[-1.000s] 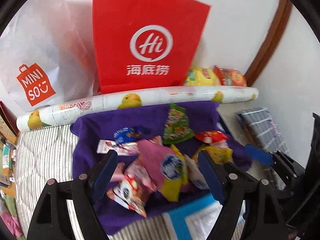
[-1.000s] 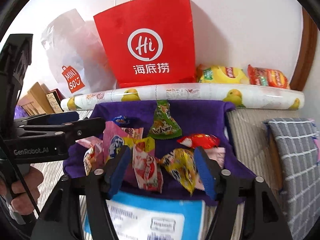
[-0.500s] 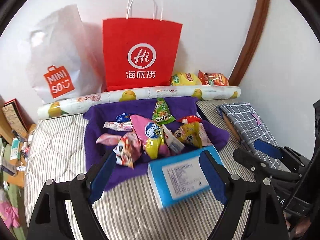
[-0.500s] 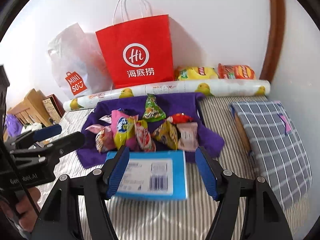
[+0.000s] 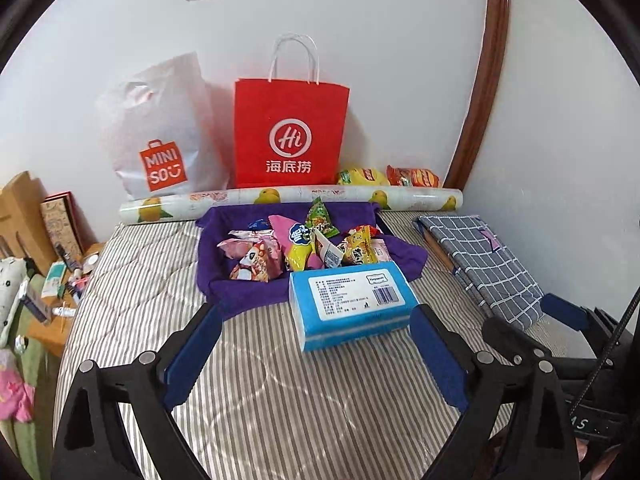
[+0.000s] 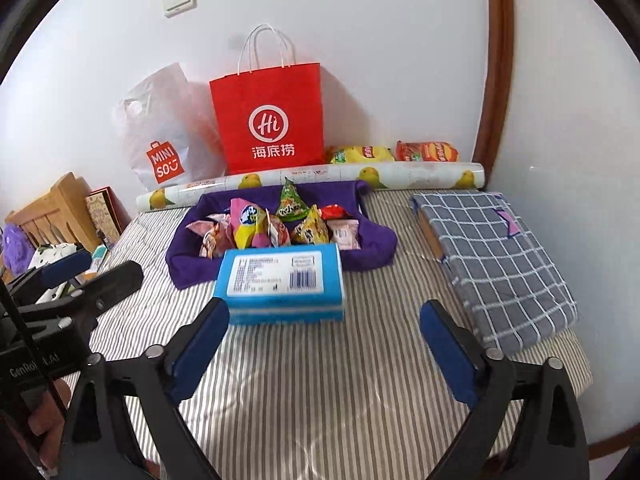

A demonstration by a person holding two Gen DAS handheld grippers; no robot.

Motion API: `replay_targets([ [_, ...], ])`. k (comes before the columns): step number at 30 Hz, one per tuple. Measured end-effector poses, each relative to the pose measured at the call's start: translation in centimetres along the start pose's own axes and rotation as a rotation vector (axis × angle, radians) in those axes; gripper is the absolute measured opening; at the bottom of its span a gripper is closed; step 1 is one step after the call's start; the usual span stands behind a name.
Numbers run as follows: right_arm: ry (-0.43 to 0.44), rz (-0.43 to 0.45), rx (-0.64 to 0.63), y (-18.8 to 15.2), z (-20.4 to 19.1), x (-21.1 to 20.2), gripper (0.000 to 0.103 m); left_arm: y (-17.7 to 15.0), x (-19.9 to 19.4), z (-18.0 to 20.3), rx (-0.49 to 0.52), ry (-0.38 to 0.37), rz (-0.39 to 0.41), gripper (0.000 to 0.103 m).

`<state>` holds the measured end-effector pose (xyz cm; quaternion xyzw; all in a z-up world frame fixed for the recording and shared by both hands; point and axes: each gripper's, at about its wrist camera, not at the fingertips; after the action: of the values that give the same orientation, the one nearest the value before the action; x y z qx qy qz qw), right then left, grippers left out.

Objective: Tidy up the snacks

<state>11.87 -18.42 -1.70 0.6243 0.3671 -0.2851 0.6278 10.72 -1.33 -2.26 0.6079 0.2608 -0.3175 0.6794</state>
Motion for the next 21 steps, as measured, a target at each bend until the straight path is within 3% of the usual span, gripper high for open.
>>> replay_targets([
  [7,-0.02,0.015,0.005,-2.5,0.7,-1.9,0.101,-2.2,-2.1,0.5,0.007,0.056,0.034,0.096],
  [21,-0.014,0.034,0.019,-4.0,0.8,-3.3,0.101,-3.7,-3.1,0.2,-0.017,0.043,0.037,0.096],
])
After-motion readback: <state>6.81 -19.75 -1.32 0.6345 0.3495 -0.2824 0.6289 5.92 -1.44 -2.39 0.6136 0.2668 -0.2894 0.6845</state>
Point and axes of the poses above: each gripper's, at about its wrist camera, not at the fingertips, and x roughly the way its jaws point, z to its right, y to its top, and after that the axes turned 8 degrees about -z, right-handed
